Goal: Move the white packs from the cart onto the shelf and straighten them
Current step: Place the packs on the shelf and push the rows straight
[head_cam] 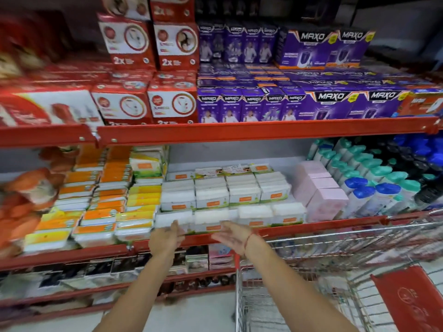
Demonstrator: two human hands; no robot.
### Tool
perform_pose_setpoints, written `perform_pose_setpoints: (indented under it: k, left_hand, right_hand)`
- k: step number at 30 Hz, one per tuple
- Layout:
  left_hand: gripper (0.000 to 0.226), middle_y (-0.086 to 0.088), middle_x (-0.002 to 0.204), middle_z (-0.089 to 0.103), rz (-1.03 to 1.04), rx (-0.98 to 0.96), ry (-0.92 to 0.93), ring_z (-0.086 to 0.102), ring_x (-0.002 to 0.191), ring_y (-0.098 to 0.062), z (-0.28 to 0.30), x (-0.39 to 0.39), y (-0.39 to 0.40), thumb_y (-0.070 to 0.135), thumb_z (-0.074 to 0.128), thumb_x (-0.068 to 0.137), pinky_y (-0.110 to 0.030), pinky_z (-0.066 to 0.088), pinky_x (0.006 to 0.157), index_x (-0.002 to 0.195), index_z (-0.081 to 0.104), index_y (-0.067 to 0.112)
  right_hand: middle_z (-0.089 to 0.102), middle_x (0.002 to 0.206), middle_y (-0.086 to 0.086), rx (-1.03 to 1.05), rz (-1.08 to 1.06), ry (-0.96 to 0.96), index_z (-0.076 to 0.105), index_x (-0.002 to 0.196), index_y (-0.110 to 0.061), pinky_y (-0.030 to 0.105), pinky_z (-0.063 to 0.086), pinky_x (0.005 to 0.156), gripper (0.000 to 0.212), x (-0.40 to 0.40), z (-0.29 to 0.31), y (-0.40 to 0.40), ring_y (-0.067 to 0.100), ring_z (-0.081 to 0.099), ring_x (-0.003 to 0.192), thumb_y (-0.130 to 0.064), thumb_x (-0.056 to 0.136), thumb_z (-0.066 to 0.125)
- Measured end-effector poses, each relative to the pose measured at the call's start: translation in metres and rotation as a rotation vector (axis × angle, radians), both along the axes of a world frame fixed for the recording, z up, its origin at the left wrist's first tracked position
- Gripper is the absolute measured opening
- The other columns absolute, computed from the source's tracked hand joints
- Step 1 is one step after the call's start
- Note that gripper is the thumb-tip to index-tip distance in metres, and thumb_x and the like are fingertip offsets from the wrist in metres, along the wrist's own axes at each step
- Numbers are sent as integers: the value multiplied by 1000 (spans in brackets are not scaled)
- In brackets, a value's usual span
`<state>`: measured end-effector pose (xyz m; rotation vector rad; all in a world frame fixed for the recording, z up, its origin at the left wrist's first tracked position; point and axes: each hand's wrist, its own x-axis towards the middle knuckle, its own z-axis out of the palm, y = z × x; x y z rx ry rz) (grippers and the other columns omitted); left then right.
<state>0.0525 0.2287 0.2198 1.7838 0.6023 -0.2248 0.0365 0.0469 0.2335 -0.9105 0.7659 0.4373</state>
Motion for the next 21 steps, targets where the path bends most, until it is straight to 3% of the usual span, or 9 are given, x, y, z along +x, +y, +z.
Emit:
perform_pose_setpoints:
  k: [2, 4, 10, 14, 17, 20, 21]
  left_hand:
    - [52, -26, 110, 68, 58, -315, 177, 67, 92, -33, 1, 9, 9, 34, 51, 94, -39, 54, 80, 125, 53, -7]
    - [60, -31, 121, 61, 98, -452, 220, 65, 102, -37, 3, 18, 15, 32, 51, 95, -40, 53, 83, 139, 33, -3]
    - [52, -36, 131, 50, 110, -518, 245, 60, 112, -42, 10, 37, 8, 19, 51, 96, -47, 50, 92, 137, 33, -8]
    - [53, -34, 134, 49, 112, -522, 243, 62, 103, -44, 9, 49, 1, 18, 48, 97, -46, 52, 82, 139, 30, -7]
    - [51, -34, 133, 49, 122, -517, 244, 61, 108, -44, 9, 58, -4, 17, 48, 97, -46, 51, 86, 138, 31, -8]
    - [49, -31, 134, 51, 138, -489, 229, 62, 109, -42, 5, 65, -7, 17, 47, 97, -43, 53, 85, 138, 33, -8]
    - [49, -31, 133, 51, 142, -488, 229, 62, 108, -42, 5, 66, -8, 16, 47, 97, -42, 53, 84, 137, 34, -8]
  right_hand:
    - [43, 139, 31, 51, -128, 15, 43, 130, 10, 25, 62, 62, 42, 11, -12, 13, 39, 49, 127, -6, 94, 55]
    - [41, 142, 31, 55, -199, 44, 36, 139, 6, 27, 62, 73, 52, 21, -17, 24, 36, 51, 126, -7, 94, 56]
    - [47, 140, 27, -40, -215, 129, 37, 139, -2, 35, 55, 56, 49, 36, -8, 32, 32, 60, 117, -14, 95, 56]
    - [37, 149, 20, -92, -157, 133, 35, 143, -7, 28, 58, 86, 46, 53, -8, 30, 29, 59, 120, -16, 100, 46]
    - [38, 148, 22, -151, -91, 126, 29, 145, -7, 21, 60, 55, 47, 63, -11, 25, 28, 61, 118, -17, 101, 42]
    - [51, 135, 27, -207, -98, 109, 33, 141, 0, 33, 53, 98, 47, 72, -10, 26, 32, 61, 116, -18, 100, 46]
    - [54, 132, 28, -227, -102, 118, 35, 139, 3, 37, 49, 103, 48, 74, -10, 26, 33, 62, 115, -20, 99, 49]
